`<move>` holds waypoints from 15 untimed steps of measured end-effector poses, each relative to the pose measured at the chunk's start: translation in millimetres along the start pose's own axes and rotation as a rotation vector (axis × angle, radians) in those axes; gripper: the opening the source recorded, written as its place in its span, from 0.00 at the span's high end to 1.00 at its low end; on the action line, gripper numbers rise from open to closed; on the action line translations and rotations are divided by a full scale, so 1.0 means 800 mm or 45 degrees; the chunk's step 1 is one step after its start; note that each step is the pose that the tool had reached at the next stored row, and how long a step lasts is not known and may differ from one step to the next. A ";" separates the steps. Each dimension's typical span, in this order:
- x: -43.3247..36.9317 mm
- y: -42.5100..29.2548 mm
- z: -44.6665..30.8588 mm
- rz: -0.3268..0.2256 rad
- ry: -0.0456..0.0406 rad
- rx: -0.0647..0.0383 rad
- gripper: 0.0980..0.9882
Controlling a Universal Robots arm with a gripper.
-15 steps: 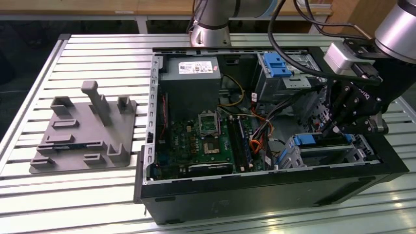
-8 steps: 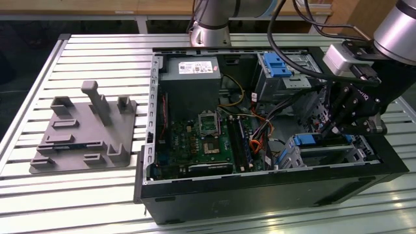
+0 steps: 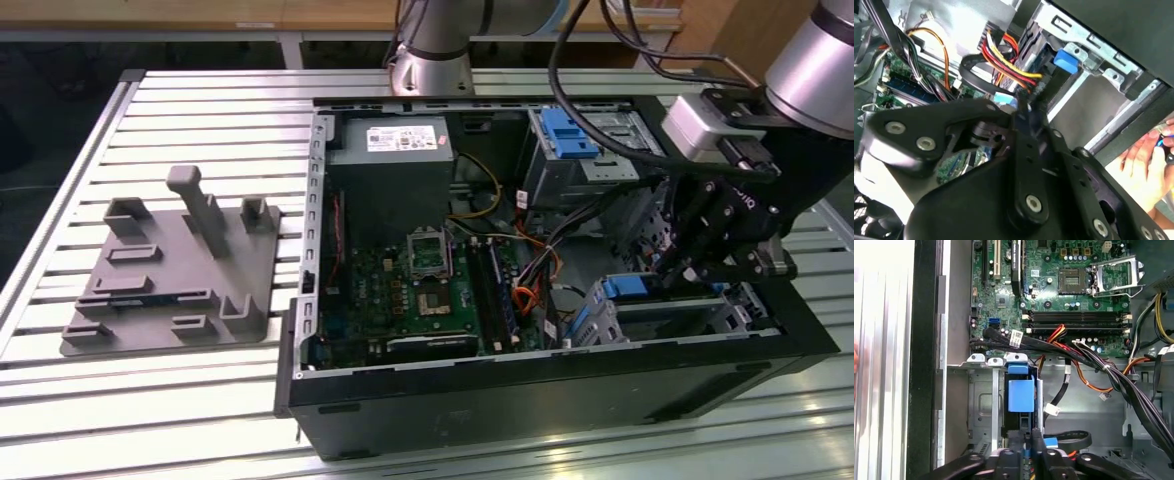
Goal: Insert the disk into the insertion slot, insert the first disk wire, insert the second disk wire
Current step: 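Insert the second disk wire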
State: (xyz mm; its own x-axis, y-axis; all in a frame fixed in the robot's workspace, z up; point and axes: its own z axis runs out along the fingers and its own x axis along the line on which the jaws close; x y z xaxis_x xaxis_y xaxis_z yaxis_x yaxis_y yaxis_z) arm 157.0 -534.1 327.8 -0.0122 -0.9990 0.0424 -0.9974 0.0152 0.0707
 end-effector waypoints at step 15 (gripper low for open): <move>0.001 0.0053 -0.0737 0.006 0.000 0.002 0.89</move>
State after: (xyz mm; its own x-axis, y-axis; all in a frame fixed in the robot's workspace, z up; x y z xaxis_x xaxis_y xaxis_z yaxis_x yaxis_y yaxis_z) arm 157.0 -532.3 386.9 -0.0166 -0.9989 0.0428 -0.9974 0.0195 0.0691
